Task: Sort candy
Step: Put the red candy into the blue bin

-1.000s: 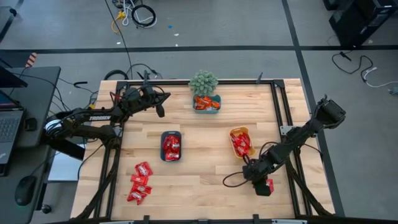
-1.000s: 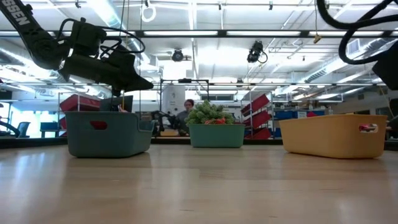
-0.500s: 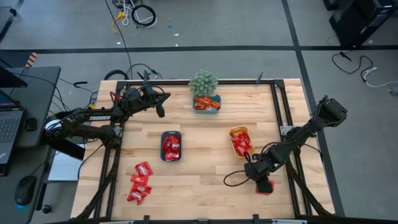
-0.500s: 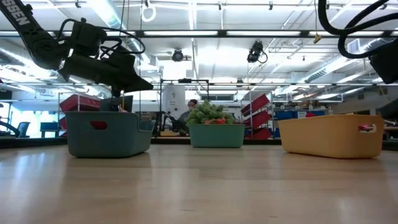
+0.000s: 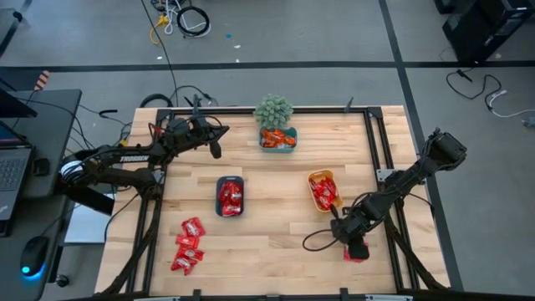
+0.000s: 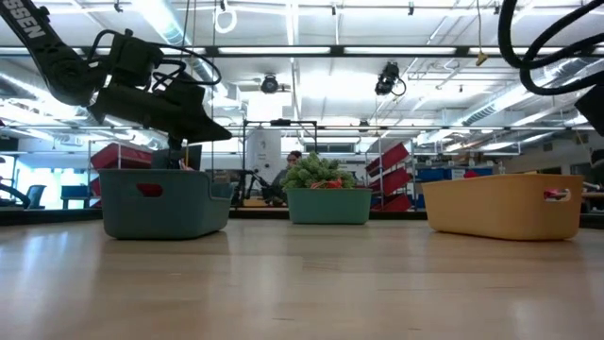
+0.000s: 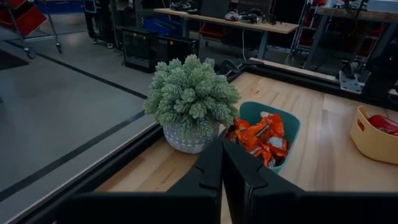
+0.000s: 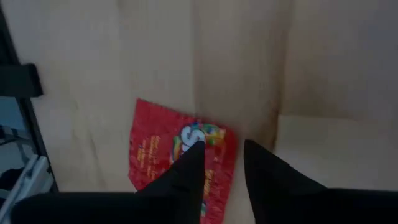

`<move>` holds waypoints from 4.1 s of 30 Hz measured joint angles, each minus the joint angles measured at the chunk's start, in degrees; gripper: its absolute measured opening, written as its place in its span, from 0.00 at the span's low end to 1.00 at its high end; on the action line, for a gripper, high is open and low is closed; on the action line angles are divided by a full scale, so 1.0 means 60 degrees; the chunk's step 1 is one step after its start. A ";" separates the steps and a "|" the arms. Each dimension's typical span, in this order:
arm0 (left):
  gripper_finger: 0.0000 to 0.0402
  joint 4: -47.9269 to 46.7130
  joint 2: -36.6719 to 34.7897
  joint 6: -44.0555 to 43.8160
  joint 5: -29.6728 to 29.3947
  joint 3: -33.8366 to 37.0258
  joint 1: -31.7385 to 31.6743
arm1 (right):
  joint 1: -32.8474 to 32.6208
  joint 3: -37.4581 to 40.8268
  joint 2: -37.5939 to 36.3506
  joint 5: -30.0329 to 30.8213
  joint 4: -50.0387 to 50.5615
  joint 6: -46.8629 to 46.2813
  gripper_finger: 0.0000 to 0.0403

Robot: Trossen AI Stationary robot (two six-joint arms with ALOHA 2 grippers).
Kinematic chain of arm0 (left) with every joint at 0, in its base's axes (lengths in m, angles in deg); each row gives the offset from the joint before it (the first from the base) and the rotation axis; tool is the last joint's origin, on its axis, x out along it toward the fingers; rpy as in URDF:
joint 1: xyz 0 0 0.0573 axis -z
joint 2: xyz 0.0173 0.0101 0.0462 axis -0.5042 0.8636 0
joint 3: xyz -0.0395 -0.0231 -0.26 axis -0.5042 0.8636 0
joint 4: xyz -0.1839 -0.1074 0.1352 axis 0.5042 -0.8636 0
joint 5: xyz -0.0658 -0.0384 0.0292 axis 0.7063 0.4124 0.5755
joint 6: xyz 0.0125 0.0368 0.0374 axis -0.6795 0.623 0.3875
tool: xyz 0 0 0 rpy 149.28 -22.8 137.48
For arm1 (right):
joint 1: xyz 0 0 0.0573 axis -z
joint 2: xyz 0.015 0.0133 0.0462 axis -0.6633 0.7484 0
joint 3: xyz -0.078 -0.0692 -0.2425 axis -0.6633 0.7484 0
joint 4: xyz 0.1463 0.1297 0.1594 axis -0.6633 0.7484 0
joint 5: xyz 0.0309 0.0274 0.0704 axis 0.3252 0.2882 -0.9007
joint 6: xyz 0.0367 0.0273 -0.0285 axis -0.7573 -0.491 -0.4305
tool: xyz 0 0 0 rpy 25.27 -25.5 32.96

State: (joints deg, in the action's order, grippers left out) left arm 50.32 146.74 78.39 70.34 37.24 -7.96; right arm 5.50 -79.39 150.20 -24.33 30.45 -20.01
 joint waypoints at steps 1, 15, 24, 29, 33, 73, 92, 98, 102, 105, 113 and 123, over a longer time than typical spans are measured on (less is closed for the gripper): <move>0.03 0.0000 0.0000 0.0000 0.0000 0.0000 0.0000 | 0.0000 0.0019 0.0000 -0.0005 -0.0135 -0.0001 0.22; 0.03 -0.0004 0.0000 -0.0001 0.0000 0.0000 -0.0004 | -0.0024 0.0686 -0.0018 -0.1031 -0.1725 -0.0400 0.00; 0.03 0.0029 0.0000 -0.0161 0.0000 0.0000 -0.0002 | 0.0540 -0.0261 -0.0036 -0.0405 -0.0791 0.0526 0.00; 0.03 0.0011 0.0000 -0.0186 0.0000 0.0000 -0.0002 | 0.0596 -0.0543 -0.0040 -0.0589 -0.0147 0.0204 0.01; 0.03 0.0002 0.0000 -0.0186 0.0000 0.0000 -0.0004 | 0.0134 -0.0543 -0.0036 -0.1097 -0.0719 -0.0851 0.11; 0.03 -0.0153 0.0004 -0.0208 -0.0004 0.0004 0.0000 | -0.2823 -0.1145 0.1393 0.2829 0.1165 -0.1276 0.26; 0.03 -0.0146 0.0004 -0.0213 -0.0004 0.0004 0.0004 | 0.0516 -0.1344 -0.1286 0.3192 0.0807 0.1594 0.02; 0.03 -0.0149 0.0004 -0.0178 -0.0004 0.0004 0.0007 | 0.0063 -0.1344 -0.0488 0.2080 0.0486 0.0976 0.19; 0.03 -0.0150 0.0004 -0.0175 -0.0004 0.0004 0.0007 | -0.0533 -0.1351 0.0263 0.2373 0.0245 0.1000 0.38; 0.03 -0.0151 0.0004 -0.0175 -0.0004 0.0004 0.0007 | -0.0910 -0.1351 0.0819 0.2554 0.0415 0.1245 0.50; 0.03 -0.0153 0.0004 -0.0177 -0.0002 0.0004 0.0007 | -0.1311 -0.1443 0.1876 0.2778 0.0575 0.1507 0.51; 0.03 -0.0153 0.0004 -0.0175 -0.0002 0.0004 0.0007 | -0.0311 -0.1332 0.0696 0.2758 0.0782 0.1994 0.03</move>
State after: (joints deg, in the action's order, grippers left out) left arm 49.40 146.76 77.34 70.33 37.26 -7.92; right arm 3.63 -87.38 154.38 -7.78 35.15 -8.05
